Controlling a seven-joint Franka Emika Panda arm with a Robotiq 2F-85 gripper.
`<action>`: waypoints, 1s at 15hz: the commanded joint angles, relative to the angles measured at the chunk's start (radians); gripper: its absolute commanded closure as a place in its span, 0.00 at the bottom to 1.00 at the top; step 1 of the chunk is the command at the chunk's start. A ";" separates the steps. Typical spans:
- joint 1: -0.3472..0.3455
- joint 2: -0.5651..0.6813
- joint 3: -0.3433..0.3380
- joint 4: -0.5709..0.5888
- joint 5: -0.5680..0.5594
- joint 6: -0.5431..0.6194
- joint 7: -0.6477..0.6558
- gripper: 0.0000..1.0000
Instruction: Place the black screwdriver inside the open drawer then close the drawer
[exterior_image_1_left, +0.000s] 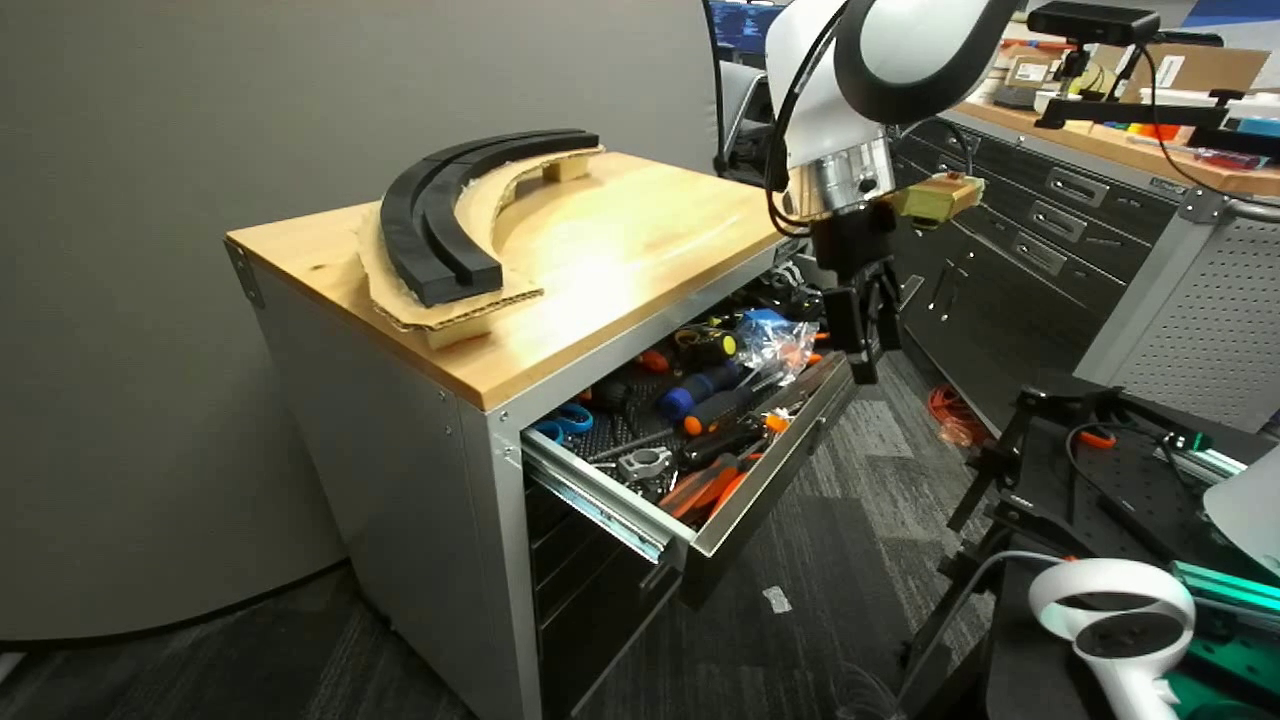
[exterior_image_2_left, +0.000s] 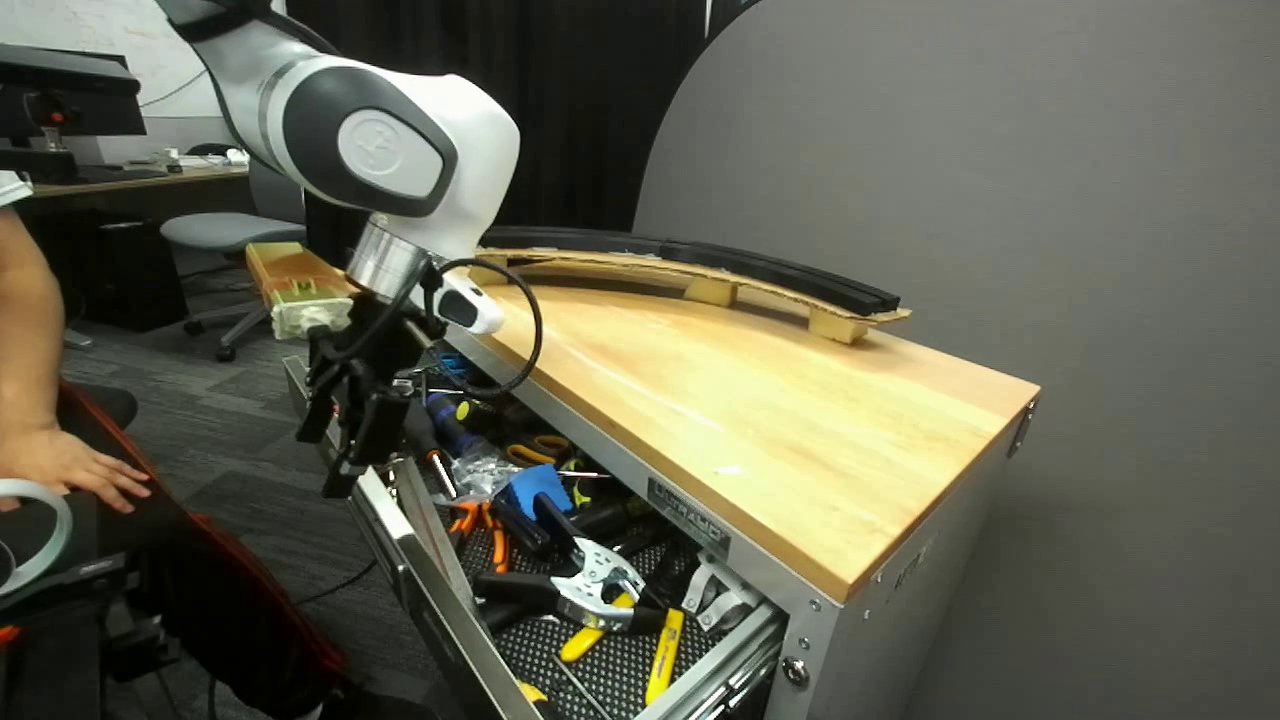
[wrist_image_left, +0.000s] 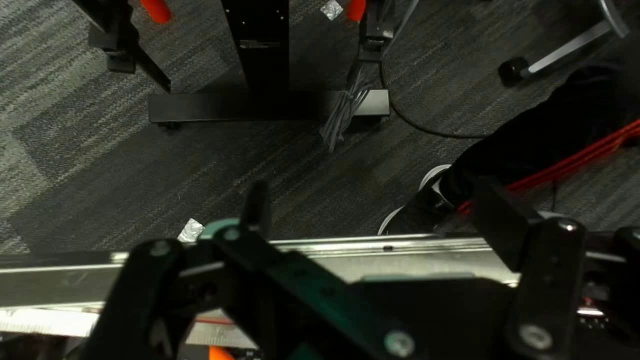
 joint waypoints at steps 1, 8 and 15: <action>-0.004 0.020 0.002 -0.015 0.004 0.032 -0.012 0.26; 0.011 0.094 0.004 0.031 0.030 0.137 0.080 0.81; 0.031 0.181 0.019 0.132 0.059 0.294 0.110 1.00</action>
